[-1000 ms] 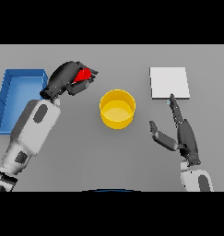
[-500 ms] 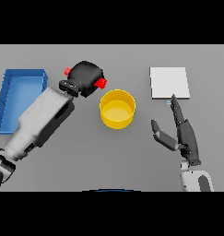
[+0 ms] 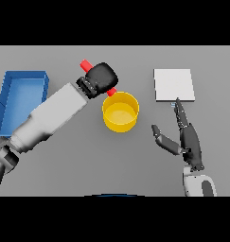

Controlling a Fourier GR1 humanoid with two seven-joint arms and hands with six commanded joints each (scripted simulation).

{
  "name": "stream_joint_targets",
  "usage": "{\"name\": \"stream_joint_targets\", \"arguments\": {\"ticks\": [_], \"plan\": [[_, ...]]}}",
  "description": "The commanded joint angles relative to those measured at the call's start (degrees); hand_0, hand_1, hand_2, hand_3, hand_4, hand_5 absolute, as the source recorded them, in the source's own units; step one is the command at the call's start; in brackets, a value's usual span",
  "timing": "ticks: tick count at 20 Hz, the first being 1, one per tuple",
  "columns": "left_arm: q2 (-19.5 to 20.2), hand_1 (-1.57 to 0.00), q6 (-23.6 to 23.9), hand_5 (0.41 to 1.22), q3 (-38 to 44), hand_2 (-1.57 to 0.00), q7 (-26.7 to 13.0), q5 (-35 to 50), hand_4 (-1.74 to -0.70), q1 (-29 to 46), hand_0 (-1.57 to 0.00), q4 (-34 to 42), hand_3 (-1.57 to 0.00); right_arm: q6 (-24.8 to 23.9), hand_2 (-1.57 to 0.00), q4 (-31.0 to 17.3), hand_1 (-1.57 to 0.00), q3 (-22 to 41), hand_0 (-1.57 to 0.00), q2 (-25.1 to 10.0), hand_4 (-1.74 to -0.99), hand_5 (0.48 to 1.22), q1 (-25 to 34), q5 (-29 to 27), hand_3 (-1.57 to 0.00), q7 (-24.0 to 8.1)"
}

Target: Pick up the red beaker and tilt it to pour out 1 green nut into yellow bowl. Pick up the yellow bowl and place it on the metallic measuring scale.

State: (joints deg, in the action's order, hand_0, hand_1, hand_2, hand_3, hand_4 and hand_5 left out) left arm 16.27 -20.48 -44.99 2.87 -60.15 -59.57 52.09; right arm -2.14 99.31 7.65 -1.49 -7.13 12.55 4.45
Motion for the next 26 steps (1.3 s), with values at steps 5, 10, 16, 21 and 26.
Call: {"name": "stream_joint_targets", "arguments": {"ticks": [5,10,16,21,26], "plan": [[0.92,-1.57,-0.43,1.221,-5.46,-1.57,4.43,-5.56,-1.74,-5.00,-1.57,-1.08,-1.54,-0.97,0.00,-0.46,0.00,-0.20,0.00,-0.25,-1.173,0.572,-0.01,1.11,0.00,0.78],[0.60,-1.57,0.71,1.221,-11.06,-1.57,6.91,-11.09,-1.74,-7.83,-1.57,-3.52,-1.56,-0.57,0.00,-0.25,0.00,-0.38,0.00,0.18,-1.135,0.567,0.08,-0.06,0.00,1.14],[-0.36,-1.57,1.91,1.221,-16.53,-1.57,8.12,-17.01,-1.73,-10.69,-1.57,-4.68,-1.57,-0.48,0.00,-0.01,0.00,-0.07,0.00,0.04,-1.135,0.580,-0.60,0.35,0.00,1.98],[-1.00,-1.57,2.45,1.221,-19.17,-1.57,11.34,-20.41,-1.73,-16.47,-1.57,-5.16,-1.57,-1.30,0.00,0.23,0.00,-0.19,0.00,0.25,-1.138,0.572,-0.29,0.86,0.00,1.81],[2.33,-1.57,3.60,1.221,-13.77,-1.57,13.12,-19.54,-1.72,-28.04,-1.57,-11.09,-1.57,-1.45,0.00,0.56,0.00,0.25,0.00,0.50,-1.130,0.554,0.76,1.36,0.00,0.38]]}}
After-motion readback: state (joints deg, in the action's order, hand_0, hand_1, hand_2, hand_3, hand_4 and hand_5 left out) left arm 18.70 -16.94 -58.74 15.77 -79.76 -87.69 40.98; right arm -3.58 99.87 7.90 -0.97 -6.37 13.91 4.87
